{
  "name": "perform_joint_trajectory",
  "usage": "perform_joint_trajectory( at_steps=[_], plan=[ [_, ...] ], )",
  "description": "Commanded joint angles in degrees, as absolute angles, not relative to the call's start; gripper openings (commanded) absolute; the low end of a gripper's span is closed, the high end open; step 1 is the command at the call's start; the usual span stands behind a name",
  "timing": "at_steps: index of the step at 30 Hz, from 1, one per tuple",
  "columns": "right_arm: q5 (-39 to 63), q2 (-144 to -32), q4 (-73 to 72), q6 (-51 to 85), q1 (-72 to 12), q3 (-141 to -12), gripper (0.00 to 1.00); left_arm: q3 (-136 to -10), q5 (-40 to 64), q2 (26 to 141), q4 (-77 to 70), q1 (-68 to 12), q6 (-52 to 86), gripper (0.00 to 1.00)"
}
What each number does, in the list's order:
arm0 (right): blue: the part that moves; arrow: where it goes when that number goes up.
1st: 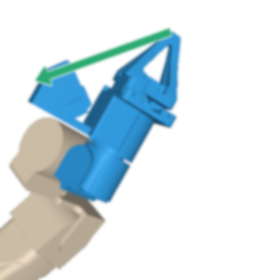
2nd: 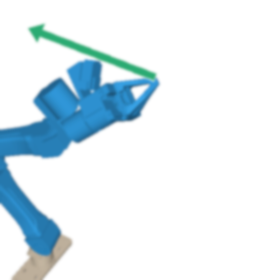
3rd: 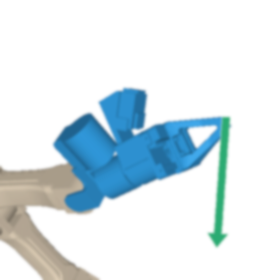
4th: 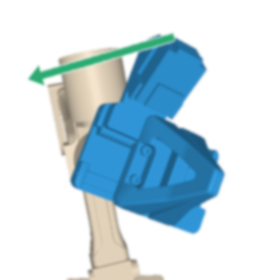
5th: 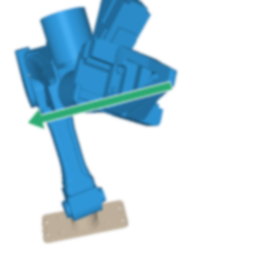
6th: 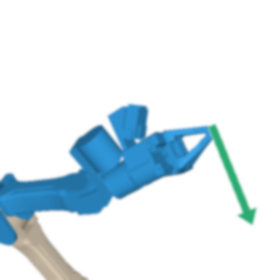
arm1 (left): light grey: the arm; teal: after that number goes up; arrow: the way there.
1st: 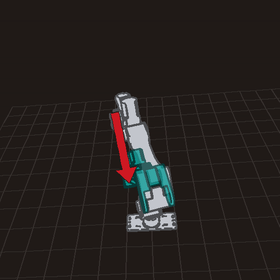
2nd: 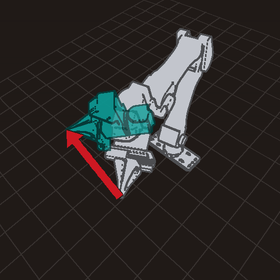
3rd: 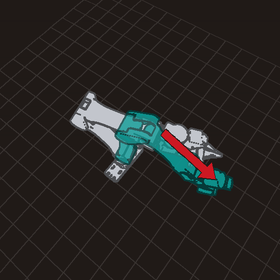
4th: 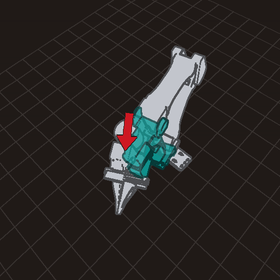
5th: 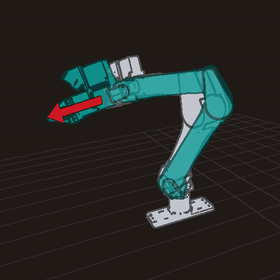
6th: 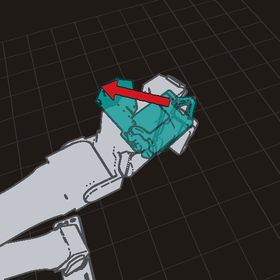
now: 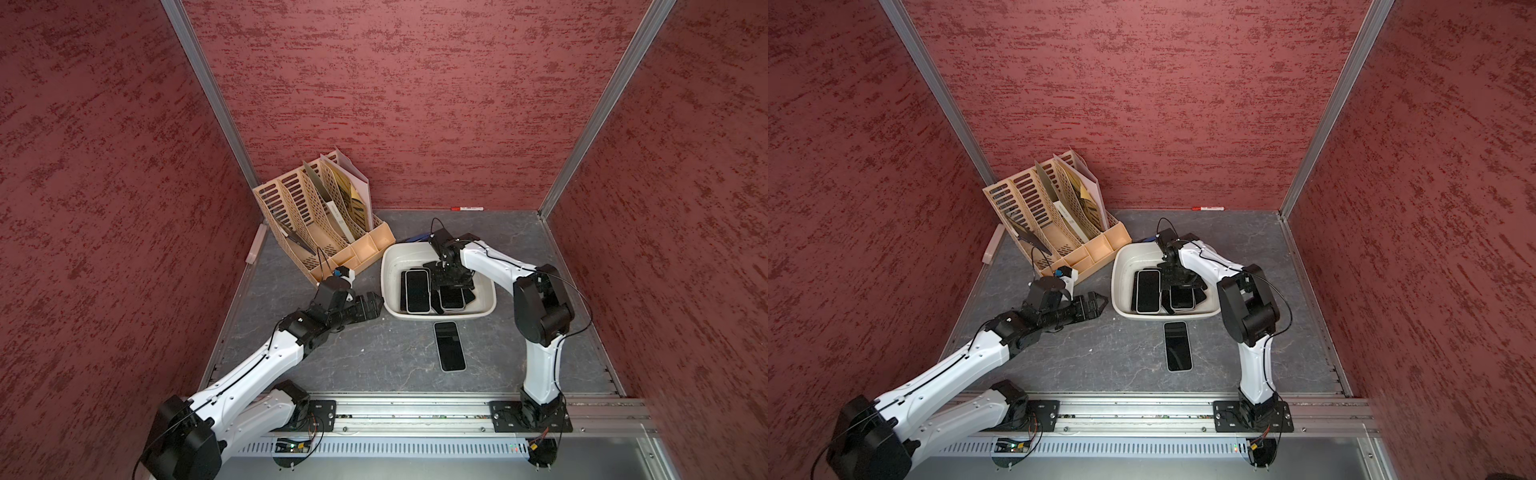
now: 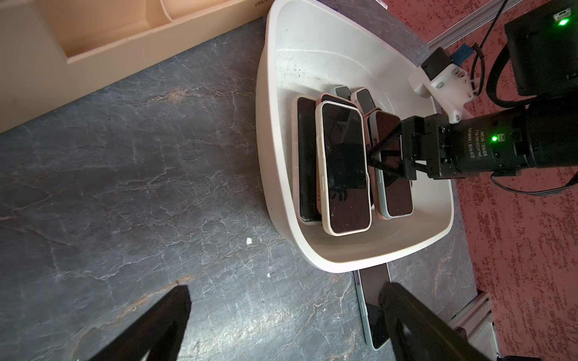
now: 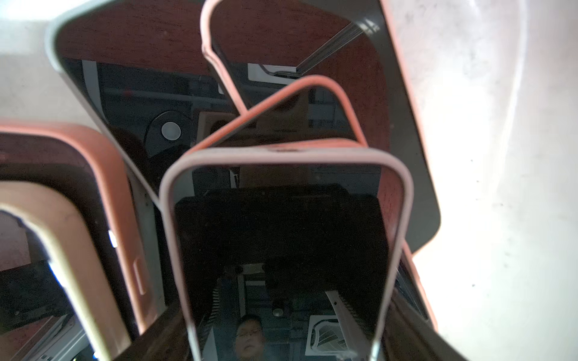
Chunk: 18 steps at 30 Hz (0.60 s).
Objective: Take the phone out of the storage box
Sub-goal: Pick up the phone from the storage box.
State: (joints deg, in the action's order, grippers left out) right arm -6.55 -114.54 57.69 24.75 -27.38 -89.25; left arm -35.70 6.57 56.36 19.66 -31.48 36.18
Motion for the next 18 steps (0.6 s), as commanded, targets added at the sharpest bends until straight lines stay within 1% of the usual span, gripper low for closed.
perform_joint_trajectory(
  at_steps=[1, 6, 15, 18],
  plan=[
    [-8.87, -109.06, 58.47, 24.43, -26.89, -91.36, 0.77, -35.43, 7.36, 56.31, 18.51, -31.2, 35.67, 1.0],
    [-7.02, -106.11, 60.2, 24.0, -25.49, -93.51, 0.76, -35.0, 7.87, 56.81, 17.16, -31.28, 36.43, 1.0],
    [4.29, -101.85, 60.61, 23.11, -23.31, -93.77, 0.72, -35.16, 9.09, 56.35, 16.38, -31.34, 36.56, 1.0],
    [7.07, -98.42, 61.43, 24.05, -23.55, -91.31, 0.71, -35.13, 9.09, 55.64, 16.39, -31.33, 36.43, 1.0]
  ],
)
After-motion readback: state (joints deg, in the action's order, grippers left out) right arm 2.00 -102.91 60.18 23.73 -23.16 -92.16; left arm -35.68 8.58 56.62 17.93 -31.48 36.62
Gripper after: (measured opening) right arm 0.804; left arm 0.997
